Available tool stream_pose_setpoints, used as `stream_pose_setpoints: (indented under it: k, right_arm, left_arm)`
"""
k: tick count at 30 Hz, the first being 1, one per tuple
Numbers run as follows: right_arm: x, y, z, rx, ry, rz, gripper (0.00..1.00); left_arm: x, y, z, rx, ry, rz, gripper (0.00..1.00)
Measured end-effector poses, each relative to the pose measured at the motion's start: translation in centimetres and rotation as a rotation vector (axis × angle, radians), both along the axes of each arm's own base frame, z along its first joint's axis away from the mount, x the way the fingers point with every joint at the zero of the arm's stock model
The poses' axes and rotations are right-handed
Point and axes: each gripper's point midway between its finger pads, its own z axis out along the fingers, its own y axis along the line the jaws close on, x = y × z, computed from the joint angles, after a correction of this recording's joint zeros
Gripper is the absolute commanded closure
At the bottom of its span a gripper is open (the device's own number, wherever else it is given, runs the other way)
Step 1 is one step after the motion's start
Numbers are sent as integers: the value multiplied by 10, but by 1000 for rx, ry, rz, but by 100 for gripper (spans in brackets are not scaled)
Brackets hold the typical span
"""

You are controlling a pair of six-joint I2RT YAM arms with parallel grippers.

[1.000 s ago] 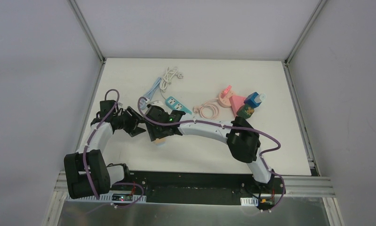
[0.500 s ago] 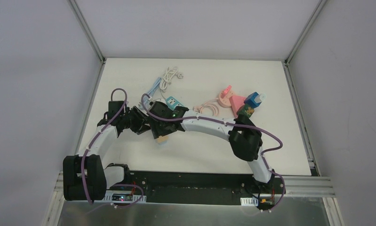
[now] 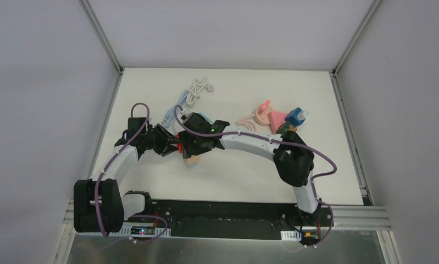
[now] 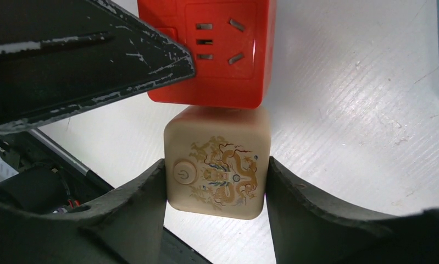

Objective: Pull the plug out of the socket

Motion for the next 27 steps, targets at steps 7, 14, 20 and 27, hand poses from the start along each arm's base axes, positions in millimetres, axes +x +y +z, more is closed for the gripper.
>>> stream_pose_setpoints:
  k: [7,14,20,27]
  right_arm:
    - [-5,5,1,-97,-156,25,100]
    - [-2,3,1,-66,-141,-3,100]
    - [0,0,2,-7,-80,-21,100]
    - [-2,1,3,-53,-140,-19,100]
  left_arm:
    - [-1,2,0,14,-5,15,81]
    - [-1,3,0,15,-5,15,81]
    - [0,3,0,15,-9,14,81]
    - [-1,3,0,17,-9,11,82]
